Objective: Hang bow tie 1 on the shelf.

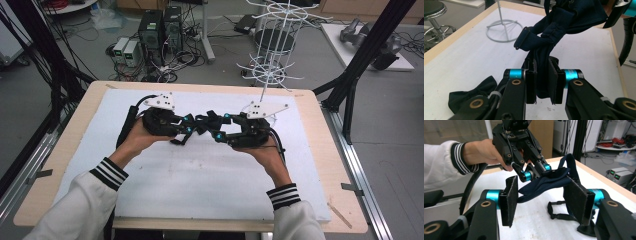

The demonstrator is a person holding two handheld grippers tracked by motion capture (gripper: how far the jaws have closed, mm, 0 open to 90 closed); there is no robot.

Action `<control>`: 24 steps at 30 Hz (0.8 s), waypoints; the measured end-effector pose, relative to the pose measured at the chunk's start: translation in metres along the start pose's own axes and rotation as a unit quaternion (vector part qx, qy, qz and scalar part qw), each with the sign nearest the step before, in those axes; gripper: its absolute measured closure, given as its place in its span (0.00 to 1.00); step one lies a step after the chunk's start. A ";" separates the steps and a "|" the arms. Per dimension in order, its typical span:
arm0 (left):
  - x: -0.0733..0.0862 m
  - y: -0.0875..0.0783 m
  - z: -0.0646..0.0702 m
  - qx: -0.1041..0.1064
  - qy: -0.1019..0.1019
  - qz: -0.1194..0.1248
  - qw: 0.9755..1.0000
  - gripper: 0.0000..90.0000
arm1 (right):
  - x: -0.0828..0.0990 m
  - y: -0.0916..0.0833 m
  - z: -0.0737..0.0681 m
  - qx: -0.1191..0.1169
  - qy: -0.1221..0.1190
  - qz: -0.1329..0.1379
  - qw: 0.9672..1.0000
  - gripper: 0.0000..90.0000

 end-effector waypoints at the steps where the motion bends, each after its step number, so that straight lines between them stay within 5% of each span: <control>1: 0.000 0.000 0.000 -0.001 0.002 0.001 1.000 0.87 | 0.000 0.000 0.001 0.001 0.000 0.000 1.000 0.51; 11: 0.000 0.001 0.002 -0.013 0.010 -0.006 1.000 0.87 | 0.000 0.003 0.002 0.003 0.019 -0.002 1.000 0.55; 24: -0.001 -0.001 0.003 -0.019 0.020 -0.011 1.000 0.87 | -0.001 0.005 0.002 0.016 0.022 -0.010 1.000 0.90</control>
Point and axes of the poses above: each handheld gripper's, and its own axes: y roughly forward along the jaws, x roughly out of its underside, z roughly to its right, the point moved 1 cm from there along y, roughly forward along the jaws, and after that the axes turned 5 degrees about y, right-handed, at the moved point
